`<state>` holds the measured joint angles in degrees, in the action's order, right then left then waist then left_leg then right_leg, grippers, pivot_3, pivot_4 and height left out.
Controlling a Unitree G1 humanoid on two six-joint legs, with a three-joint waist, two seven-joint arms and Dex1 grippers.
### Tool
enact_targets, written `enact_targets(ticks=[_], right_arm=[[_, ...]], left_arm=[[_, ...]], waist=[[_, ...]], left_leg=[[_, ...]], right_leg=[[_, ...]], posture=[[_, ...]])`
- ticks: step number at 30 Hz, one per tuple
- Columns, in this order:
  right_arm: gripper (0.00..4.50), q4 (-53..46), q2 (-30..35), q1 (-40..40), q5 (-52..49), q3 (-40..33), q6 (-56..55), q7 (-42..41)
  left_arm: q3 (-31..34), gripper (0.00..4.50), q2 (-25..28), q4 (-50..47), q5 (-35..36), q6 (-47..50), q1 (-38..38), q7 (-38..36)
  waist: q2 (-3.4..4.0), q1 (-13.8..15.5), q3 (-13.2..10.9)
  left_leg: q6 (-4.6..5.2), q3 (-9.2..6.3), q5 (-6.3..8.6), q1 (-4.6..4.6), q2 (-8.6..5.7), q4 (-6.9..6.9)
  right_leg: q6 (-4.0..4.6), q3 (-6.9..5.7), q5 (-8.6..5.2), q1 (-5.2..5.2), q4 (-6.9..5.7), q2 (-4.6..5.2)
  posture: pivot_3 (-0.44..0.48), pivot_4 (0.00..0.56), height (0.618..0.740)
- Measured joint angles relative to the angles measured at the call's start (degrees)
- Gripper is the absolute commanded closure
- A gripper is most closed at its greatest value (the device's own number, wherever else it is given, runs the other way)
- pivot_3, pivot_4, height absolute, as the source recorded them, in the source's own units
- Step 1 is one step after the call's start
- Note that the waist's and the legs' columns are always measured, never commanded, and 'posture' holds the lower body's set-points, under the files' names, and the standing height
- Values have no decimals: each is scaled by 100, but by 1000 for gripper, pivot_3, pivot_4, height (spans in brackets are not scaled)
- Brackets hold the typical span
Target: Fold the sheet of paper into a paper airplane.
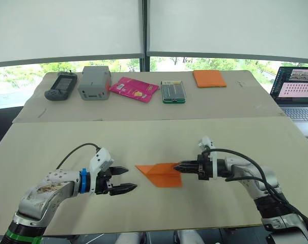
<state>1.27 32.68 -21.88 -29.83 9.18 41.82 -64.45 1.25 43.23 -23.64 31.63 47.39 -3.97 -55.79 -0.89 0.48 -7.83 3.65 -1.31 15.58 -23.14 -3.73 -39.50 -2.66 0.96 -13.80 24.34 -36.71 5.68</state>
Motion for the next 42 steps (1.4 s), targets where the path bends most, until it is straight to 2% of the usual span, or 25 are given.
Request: enact_targets(ticks=[4,9,16,18,21,22,23,24,26,29,30,31,32,34,37,39,42], right_arm=[[4483,80,13,-44,177,163,-300,-286],[4483,21,14,-564,276,119,-772,-420],[4483,134,-36,-1563,1328,139,-3030,-401],[4483,384,-35,-1679,1793,186,-4156,-380],[4483,881,140,-1740,2708,345,-6409,-190],[4483,1055,248,-1616,3144,420,-7461,18],[4483,1145,280,-1493,3341,481,-7879,89],[4483,1321,319,-1228,3958,598,-8785,462],[4483,1605,349,-762,4841,696,-9814,1088],[4483,2001,340,-298,5788,700,-10456,2064],[3896,2026,345,-299,5915,675,-10512,2302],[3693,2054,349,-298,5998,667,-10525,2419],[3213,2068,385,-268,6040,664,-10518,2588],[2634,2000,461,-245,5964,670,-10480,2654],[1461,1607,838,-231,5494,680,-10247,2577],[859,1376,1000,-235,5166,673,-10086,2513],[859,996,1310,-270,4396,655,-9679,2260]], left_arm=[[1,317,76,110,2,-85,-23,-18],[11,317,160,214,13,-110,-21,-91],[34,317,248,438,8,-246,-31,-164],[33,317,255,445,8,-261,-39,-174],[31,317,274,477,8,-284,-58,-200],[29,317,293,486,8,-290,-65,-210],[29,317,310,501,7,-290,-63,-216],[12,317,319,521,7,-293,-94,-221],[0,317,319,531,6,-298,-103,-226],[-15,317,324,573,6,-297,-144,-243],[-34,317,326,579,6,-297,-184,-253],[-40,317,326,579,6,-298,-212,-267],[-51,317,330,584,6,-307,-227,-292],[-80,317,342,619,2,-310,-238,-324],[-113,317,344,689,-1,-313,-269,-359],[-121,317,343,698,1,-313,-301,-373],[-126,317,340,697,9,-314,-333,-401]], waist=[[1,-1,-1],[2,-15,-2],[4,-41,-4],[4,-37,-4],[4,-39,-4],[4,-36,-4],[3,-34,-5],[2,-43,-5],[2,-43,-5],[2,-63,-5],[2,-86,-5],[-1,-101,-6],[-2,-123,-7],[-2,-132,-8],[-2,-127,-9],[-2,-125,-9],[-2,-120,-10]], left_leg=[[0,1,0,0,0,0],[-5,1,-3,1,0,6],[-44,1,-26,2,-1,19],[-52,1,-31,1,-5,19],[-54,2,-32,4,-10,20],[-57,2,-34,9,-11,23],[-57,2,-34,22,-11,29],[-61,13,-38,24,-11,41],[-64,13,-39,30,-11,44],[-73,23,-46,29,-12,46],[-76,25,-48,42,-10,46],[-78,24,-49,49,-8,46],[-79,25,-49,57,-5,51],[-78,27,-49,62,-2,55],[-74,26,-47,62,3,57],[-56,25,-36,62,5,56],[-32,24,-21,63,9,56]], right_leg=[[0,0,0,1,-1,0],[0,-1,0,5,-1,-2],[0,-13,0,11,-2,-6],[0,-14,0,12,-2,-4],[0,-19,0,11,-3,-7],[0,-22,0,9,-4,-15],[0,-22,0,4,-3,-23],[0,-16,0,3,-4,-23],[0,-15,-1,4,-8,-30],[1,-7,-1,11,-16,-38],[3,-2,-2,-1,-16,-39],[5,-3,-3,-8,-16,-41],[10,-1,-6,-14,-16,-40],[15,3,-9,-13,-22,-39],[16,4,-10,-13,-22,-36],[16,4,-9,-14,-20,-32],[16,3,-9,-19,-14,-28]], posture=[[0,150,740],[0,150,740],[0,150,740],[0,150,740],[0,150,740],[0,150,740],[0,150,740],[0,150,740],[0,150,740],[0,150,740],[0,150,740],[0,150,740],[0,150,740],[0,150,740],[0,150,740],[0,150,740],[0,150,740]])
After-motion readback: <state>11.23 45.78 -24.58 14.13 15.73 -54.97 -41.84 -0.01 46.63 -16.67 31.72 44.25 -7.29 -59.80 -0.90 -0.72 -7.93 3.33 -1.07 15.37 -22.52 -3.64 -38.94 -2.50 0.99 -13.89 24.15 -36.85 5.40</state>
